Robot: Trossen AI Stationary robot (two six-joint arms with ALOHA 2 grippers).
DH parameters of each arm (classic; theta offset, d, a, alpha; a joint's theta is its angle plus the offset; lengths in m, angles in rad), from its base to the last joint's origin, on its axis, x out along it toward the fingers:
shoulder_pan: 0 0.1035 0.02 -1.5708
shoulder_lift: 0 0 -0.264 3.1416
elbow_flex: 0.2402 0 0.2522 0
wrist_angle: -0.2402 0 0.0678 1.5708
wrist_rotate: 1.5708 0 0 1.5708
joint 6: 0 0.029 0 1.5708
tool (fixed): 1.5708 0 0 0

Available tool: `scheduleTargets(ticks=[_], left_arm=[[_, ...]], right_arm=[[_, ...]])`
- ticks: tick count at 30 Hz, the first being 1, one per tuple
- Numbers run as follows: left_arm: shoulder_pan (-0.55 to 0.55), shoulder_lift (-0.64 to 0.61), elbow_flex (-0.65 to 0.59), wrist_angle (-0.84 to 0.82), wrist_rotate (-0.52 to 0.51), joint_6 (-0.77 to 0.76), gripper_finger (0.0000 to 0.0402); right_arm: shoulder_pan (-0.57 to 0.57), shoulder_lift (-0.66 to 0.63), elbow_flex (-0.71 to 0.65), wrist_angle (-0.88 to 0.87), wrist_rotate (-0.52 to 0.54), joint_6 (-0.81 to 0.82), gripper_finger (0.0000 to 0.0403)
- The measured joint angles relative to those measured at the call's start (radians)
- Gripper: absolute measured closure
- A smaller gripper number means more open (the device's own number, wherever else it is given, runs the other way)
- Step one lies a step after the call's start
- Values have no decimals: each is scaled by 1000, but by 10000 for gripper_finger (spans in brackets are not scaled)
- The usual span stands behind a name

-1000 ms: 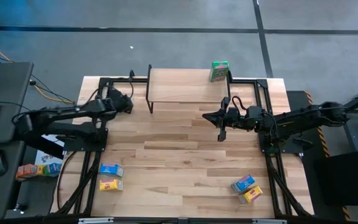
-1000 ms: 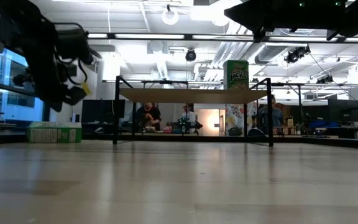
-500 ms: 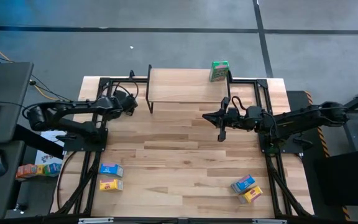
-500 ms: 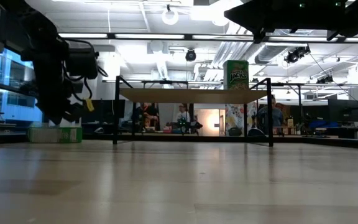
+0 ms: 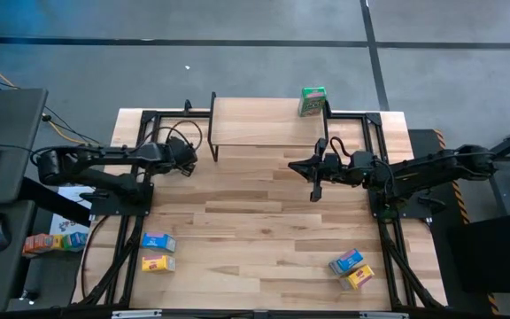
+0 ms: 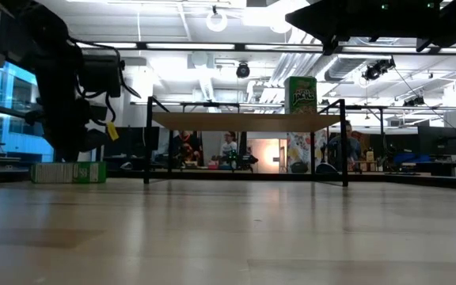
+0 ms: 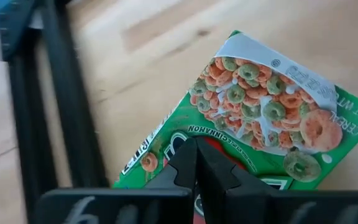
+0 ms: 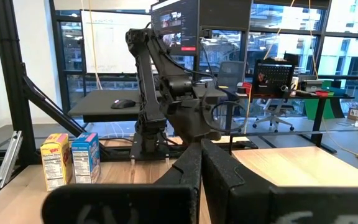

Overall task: Stack cereal on shelf
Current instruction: Move the green cereal box to the center of the table

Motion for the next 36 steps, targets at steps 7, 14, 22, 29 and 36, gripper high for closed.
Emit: scheduleTargets(ticks=[7, 14, 22, 29, 36], left_arm=[[-189, -27, 0, -14, 102, -106, 401], [-405, -31, 54, 7, 171, -205, 401], [-575, 65, 87, 375, 177, -122, 401], [-592, 208, 174, 465, 208, 13, 401], [-662, 174, 283, 504, 182, 260, 401]], right_arm=[[0, 0, 0, -2, 0, 4, 402], [0, 0, 0, -2, 0, 17, 402], [0, 0, 0, -2, 0, 18, 402], [0, 0, 0, -3, -1, 18, 402], [0, 0, 0, -11, -1, 17, 402]])
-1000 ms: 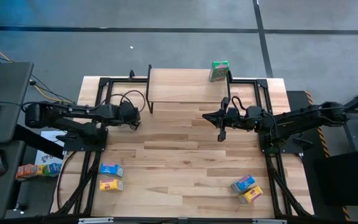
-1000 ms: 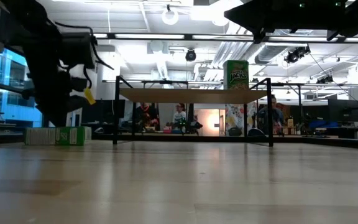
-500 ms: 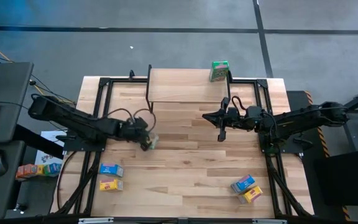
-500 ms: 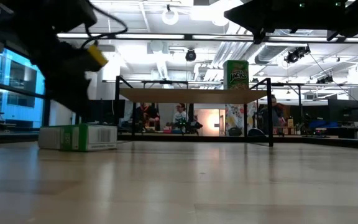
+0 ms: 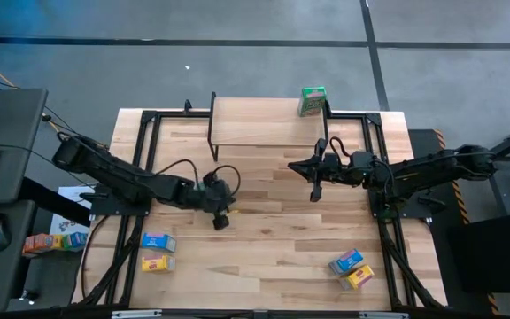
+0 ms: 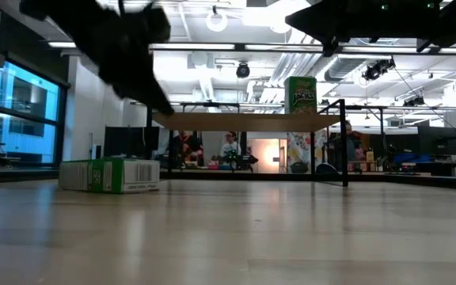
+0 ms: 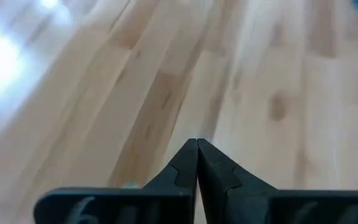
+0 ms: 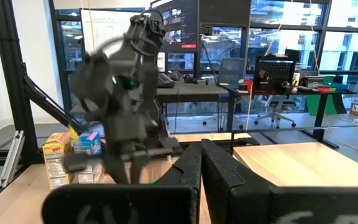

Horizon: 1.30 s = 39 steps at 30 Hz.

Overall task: Stack cereal on shelf
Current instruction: Move the green cereal box to the center of the table

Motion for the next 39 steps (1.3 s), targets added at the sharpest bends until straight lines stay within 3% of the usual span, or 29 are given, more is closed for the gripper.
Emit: scheduleTargets(ticks=[4, 9, 14, 18, 24, 30, 34, 39], left_arm=[[-29, -67, 16, -148, -83, -29, 401], [-30, -136, 14, -581, -234, -324, 401], [-2, -137, -8, -856, -230, -614, 401], [51, -137, -84, -809, -144, -643, 401], [110, -136, -183, -618, -52, -555, 401], [116, -137, -204, -462, 56, -487, 401], [108, -137, -204, -395, 67, -480, 401], [101, -130, -204, -178, 96, -377, 401]], right_arm=[[0, 0, 0, -4, 0, 0, 402], [0, 0, 0, -11, 0, 0, 402], [0, 0, 0, -11, 0, 0, 402], [0, 0, 0, -11, 0, 0, 402], [0, 0, 0, -11, 0, 0, 402], [0, 0, 0, -11, 0, 0, 402], [0, 0, 0, -10, 0, 0, 402], [0, 0, 0, -10, 0, 20, 402]])
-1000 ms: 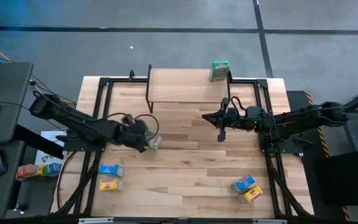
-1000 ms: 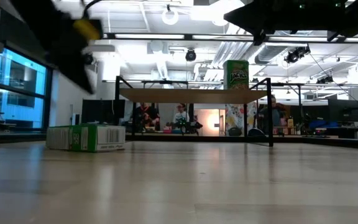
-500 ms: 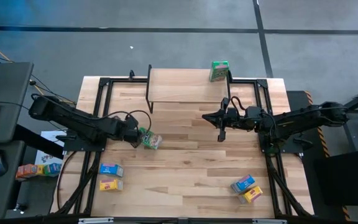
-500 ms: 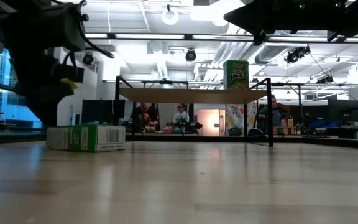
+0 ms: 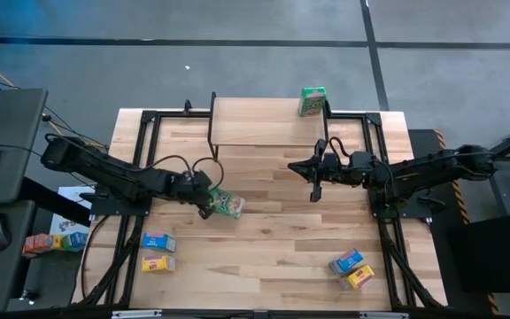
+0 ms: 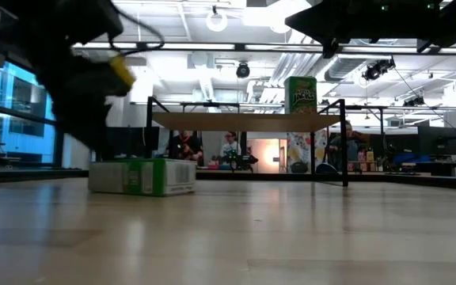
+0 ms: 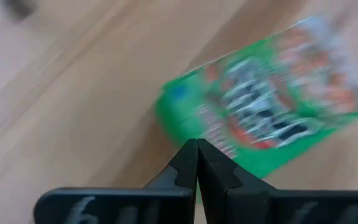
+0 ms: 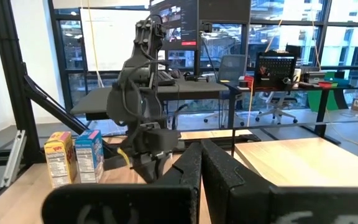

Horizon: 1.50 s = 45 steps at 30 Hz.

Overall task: Stack cereal on shelf
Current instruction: Move the green cereal box to the center of the table

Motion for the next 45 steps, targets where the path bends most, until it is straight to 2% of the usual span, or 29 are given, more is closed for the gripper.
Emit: scheduleTargets(ticks=[4, 8, 16, 22, 24, 27, 31, 36, 40, 45], left_arm=[[0, 46, 1, 146, 53, 63, 401], [-1, 79, 35, 95, 68, 130, 401], [-32, -57, 74, 51, -78, 192, 401], [-35, -55, 49, -196, -193, 1, 401], [-36, -37, 18, -217, -178, -60, 401], [-36, 0, -34, -143, -103, -94, 401], [-47, 33, -81, 38, -52, -80, 401], [-47, 55, -86, 160, 3, -15, 401], [-49, 67, -86, 215, 73, 5, 401], [-59, 73, -86, 255, 76, 40, 401]], right_arm=[[0, 0, 0, 0, 0, 6, 402], [0, 0, 0, 5, 0, 6, 402], [0, 0, 0, 0, 0, 4, 402], [0, 0, 0, -7, 0, 14, 402], [0, 0, 0, -7, 0, 14, 402], [0, 0, 0, -4, 0, 27, 402], [0, 0, 0, -20, 2, 100, 402], [7, 23, 1, -120, 37, 174, 402], [24, 94, 57, -271, 39, 195, 402], [84, 286, 221, -535, 36, 217, 403]])
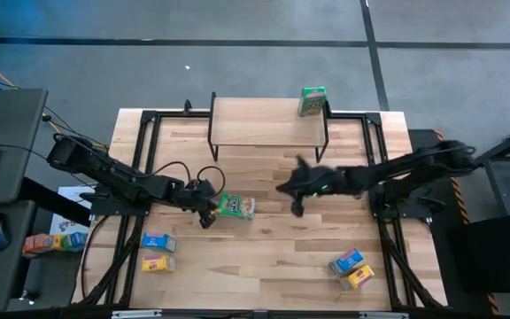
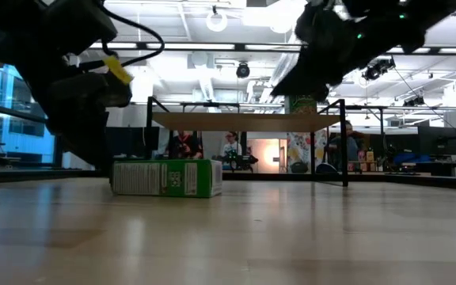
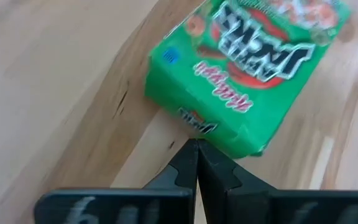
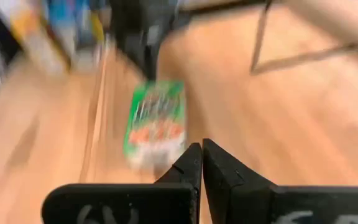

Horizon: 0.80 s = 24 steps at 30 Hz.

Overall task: Stack cereal on shelf
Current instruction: Move the green cereal box to the center of the table

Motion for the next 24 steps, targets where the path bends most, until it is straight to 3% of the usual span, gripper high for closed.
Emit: scheduleTargets(ticks=[6, 11, 18, 24], left_arm=[[0, 0, 0, 17, -17, 8, 401], [0, 0, 0, 16, -28, 25, 401], [0, 0, 0, 18, -44, 28, 401], [0, 0, 0, 57, -46, 53, 401]], right_arm=[[75, 259, 134, -9, 0, -82, 403], [94, 420, 180, 176, 28, -91, 403], [85, 517, 178, 344, 62, -45, 403], [86, 548, 178, 367, 65, -20, 403]])
